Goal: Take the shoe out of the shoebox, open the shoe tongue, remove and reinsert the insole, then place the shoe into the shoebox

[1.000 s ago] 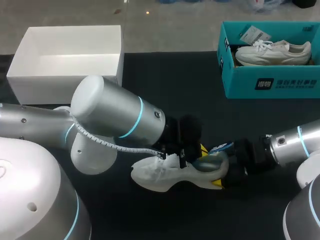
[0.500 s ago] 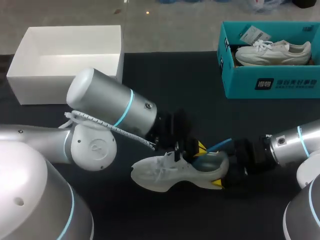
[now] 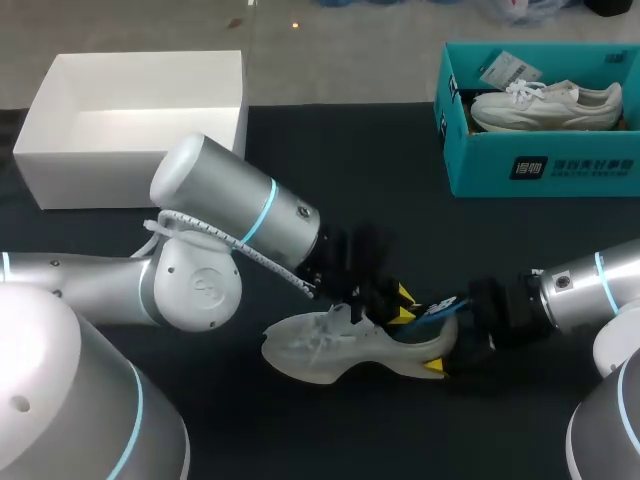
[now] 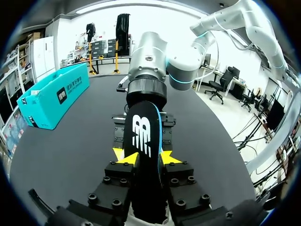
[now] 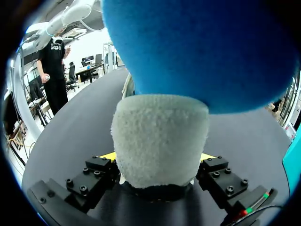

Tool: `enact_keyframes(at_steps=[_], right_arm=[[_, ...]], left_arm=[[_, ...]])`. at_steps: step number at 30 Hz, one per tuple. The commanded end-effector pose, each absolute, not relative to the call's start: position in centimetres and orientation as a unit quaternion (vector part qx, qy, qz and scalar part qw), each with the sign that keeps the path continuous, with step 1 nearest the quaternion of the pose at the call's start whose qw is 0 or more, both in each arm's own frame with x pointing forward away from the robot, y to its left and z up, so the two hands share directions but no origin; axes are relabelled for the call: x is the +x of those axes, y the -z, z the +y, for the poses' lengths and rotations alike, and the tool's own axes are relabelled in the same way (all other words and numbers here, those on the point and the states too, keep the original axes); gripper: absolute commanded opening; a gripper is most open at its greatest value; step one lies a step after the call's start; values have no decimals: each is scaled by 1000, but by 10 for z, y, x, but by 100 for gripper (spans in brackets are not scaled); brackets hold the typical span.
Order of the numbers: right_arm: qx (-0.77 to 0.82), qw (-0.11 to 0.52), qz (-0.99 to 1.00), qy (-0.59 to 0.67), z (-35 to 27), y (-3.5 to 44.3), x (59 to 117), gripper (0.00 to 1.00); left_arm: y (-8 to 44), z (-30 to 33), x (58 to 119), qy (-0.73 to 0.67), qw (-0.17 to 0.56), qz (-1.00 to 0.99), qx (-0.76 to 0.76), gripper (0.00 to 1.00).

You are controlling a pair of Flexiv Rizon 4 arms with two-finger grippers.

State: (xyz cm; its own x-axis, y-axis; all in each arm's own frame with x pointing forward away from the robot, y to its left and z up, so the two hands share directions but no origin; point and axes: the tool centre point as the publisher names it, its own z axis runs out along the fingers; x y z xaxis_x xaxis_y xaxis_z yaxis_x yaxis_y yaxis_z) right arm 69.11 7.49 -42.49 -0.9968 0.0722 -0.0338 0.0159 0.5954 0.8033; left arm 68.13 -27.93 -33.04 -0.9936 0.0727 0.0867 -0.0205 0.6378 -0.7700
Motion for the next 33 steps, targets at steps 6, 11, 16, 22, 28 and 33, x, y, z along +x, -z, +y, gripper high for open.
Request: enact_keyframes(at_steps=[6,11,16,22,28,33], right_arm=[[25,33,893,-448,78,430,690,0],[25,33,893,-448,78,430,690,0],[25,33,893,-448,78,430,690,0],[25,33,893,-448,78,430,690,0],[25,33,893,-448,78,430,690,0],[25,33,893,-448,78,430,690,0]], left_arm=[[327,-282,671,-402,30,-915,-20,42],[324,-282,664,-397,-13,-917,-26,44],[329,-282,660,-378,-42,-925,-18,45],[338,-284,662,-343,-77,-936,-7,46],[346,-286,667,-326,-94,-941,1,45],[351,-285,672,-320,-102,-942,10,32]])
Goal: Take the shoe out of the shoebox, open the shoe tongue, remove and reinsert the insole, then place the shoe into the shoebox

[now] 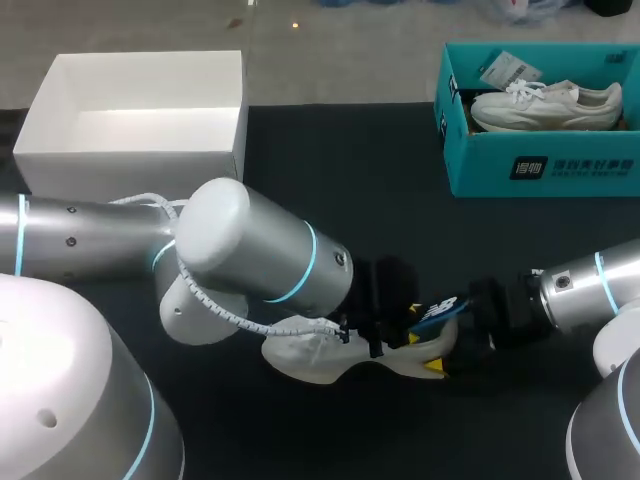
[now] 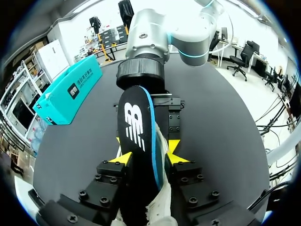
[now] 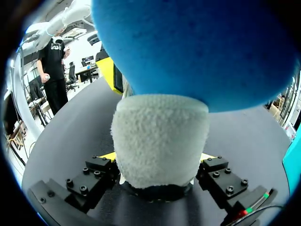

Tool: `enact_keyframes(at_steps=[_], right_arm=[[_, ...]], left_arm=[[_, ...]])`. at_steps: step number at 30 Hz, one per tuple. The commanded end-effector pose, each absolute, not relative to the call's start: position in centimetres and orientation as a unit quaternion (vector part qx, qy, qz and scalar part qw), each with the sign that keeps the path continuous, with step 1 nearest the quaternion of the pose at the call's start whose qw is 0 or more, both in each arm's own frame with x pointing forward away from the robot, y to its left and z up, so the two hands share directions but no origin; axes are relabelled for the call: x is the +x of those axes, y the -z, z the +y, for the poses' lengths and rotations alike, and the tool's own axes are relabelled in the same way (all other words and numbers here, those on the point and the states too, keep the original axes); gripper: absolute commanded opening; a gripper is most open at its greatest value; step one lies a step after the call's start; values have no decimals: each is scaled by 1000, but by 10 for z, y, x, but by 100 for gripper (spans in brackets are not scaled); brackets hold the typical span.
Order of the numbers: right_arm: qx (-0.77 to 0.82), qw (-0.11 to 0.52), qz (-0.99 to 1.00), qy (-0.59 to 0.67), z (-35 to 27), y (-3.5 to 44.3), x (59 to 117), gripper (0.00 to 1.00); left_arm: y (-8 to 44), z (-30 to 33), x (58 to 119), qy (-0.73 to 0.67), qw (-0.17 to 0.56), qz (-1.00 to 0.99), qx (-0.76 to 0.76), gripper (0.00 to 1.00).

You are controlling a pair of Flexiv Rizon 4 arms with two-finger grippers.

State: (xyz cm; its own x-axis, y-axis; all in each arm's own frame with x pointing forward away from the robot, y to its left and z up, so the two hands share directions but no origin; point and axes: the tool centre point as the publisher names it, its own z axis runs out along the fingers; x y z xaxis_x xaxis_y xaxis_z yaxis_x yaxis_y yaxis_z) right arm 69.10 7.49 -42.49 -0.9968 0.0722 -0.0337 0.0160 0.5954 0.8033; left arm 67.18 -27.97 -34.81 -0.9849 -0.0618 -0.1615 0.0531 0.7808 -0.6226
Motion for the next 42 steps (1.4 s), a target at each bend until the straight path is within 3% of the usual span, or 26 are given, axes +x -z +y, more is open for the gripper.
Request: enact_keyframes(at_steps=[1,2,3,18,31,42], right_arm=[[25,33,893,-448,78,430,690,0],[25,33,893,-448,78,430,690,0],[25,33,893,-448,78,430,690,0],[25,33,893,-448,78,430,690,0],[25,33,893,-448,78,430,690,0],[25,33,893,-448,78,430,690,0]], left_arm=[[351,-285,672,320,101,942,-11,19],[351,-284,673,320,102,942,-12,3],[352,-284,673,319,102,942,-13,0],[281,-261,676,389,106,915,-26,0],[275,-279,702,414,94,905,-18,0],[189,-292,710,534,64,843,8,0]])
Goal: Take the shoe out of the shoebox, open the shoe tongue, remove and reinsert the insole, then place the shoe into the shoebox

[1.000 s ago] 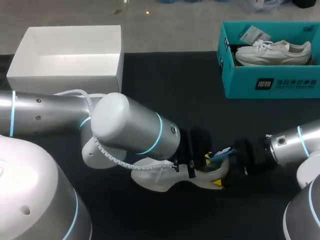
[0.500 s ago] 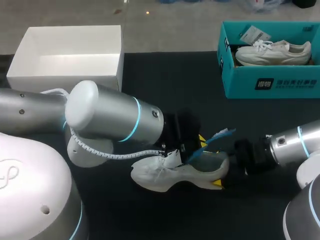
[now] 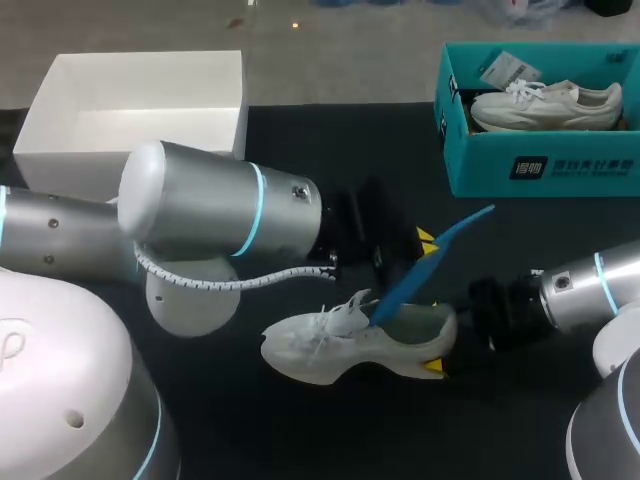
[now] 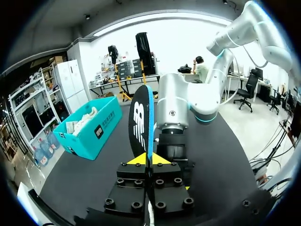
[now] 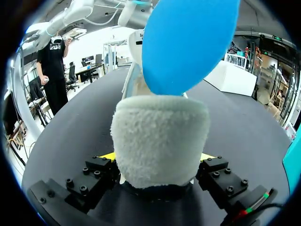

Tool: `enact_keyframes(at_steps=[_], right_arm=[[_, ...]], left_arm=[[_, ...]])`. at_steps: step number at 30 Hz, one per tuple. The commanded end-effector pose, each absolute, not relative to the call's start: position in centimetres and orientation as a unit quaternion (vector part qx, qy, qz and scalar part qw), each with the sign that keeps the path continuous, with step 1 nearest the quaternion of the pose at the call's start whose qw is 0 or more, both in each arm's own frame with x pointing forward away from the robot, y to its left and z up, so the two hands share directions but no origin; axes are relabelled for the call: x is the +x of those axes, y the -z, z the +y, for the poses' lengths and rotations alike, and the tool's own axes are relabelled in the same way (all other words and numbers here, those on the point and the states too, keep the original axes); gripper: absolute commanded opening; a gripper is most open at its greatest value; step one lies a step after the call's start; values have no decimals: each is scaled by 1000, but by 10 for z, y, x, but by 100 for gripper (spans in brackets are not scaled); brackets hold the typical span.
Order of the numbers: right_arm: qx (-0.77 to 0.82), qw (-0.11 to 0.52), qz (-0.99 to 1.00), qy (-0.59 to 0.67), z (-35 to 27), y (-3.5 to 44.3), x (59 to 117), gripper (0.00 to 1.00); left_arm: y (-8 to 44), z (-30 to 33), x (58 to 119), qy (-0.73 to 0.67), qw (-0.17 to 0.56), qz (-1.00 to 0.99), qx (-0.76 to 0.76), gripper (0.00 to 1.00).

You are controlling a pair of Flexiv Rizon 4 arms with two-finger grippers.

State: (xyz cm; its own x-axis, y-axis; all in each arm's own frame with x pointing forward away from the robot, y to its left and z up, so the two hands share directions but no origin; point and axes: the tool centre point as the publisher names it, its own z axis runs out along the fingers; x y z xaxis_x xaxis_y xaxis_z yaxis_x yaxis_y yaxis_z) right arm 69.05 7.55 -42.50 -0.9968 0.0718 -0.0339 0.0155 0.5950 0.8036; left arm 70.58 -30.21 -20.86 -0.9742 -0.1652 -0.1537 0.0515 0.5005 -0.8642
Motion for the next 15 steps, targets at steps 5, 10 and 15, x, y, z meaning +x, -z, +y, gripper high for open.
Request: enact_keyframes(at_steps=[5,10,15], right_arm=[[25,33,893,-448,78,430,690,0],[25,33,893,-448,78,430,690,0],[25,33,893,-448,78,430,690,0]], left_arm=[[138,-299,713,575,63,815,44,0],[89,-311,714,597,64,794,96,0],[69,-317,717,597,48,793,111,0]])
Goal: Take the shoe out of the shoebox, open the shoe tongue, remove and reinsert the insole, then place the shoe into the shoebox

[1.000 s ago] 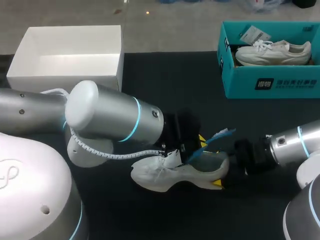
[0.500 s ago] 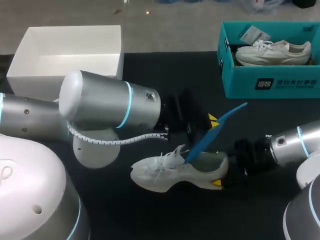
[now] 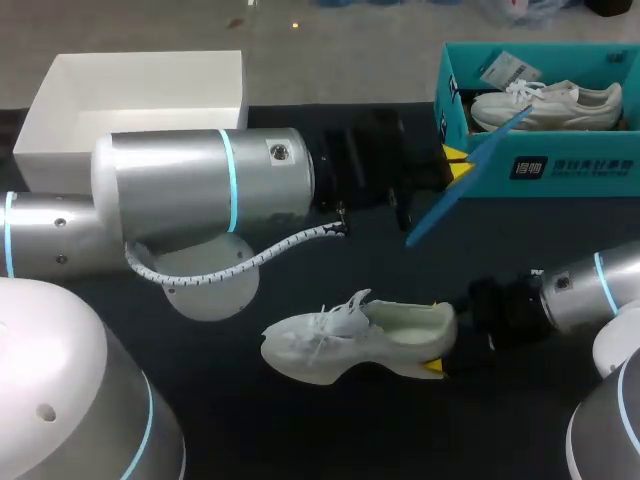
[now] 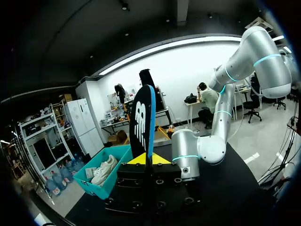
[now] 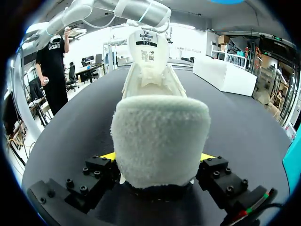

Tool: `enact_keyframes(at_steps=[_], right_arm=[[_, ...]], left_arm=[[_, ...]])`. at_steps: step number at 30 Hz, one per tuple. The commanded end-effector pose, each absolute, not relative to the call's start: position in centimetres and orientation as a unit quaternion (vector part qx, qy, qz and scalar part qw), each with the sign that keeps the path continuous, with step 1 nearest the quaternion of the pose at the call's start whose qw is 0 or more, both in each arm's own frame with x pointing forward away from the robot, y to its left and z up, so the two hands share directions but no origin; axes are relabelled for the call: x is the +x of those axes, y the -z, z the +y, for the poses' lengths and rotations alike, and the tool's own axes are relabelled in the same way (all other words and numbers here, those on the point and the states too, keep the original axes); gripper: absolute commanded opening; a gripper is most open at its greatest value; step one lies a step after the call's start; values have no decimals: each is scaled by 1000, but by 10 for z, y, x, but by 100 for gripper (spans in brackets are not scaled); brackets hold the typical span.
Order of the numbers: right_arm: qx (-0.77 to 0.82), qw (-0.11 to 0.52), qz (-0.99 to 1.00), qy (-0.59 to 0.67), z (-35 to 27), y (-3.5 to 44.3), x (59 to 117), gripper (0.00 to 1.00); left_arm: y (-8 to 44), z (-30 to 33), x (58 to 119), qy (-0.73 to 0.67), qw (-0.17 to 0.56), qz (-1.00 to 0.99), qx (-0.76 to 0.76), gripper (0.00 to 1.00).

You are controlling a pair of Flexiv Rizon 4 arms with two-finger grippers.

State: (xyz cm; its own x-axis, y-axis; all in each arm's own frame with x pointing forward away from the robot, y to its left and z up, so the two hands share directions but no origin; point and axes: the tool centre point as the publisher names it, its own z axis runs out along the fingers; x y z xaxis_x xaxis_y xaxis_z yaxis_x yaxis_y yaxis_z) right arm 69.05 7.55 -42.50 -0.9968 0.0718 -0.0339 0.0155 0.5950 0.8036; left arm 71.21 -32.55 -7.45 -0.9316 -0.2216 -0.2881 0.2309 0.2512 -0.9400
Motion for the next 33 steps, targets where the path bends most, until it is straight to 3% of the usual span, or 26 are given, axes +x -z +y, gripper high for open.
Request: enact_keyframes(at_steps=[1,33], right_arm=[[25,33,893,-448,78,430,690,0],[25,33,893,-448,78,430,690,0]], left_arm=[[69,-317,717,597,48,793,111,0],[67,-317,714,606,46,787,105,0]])
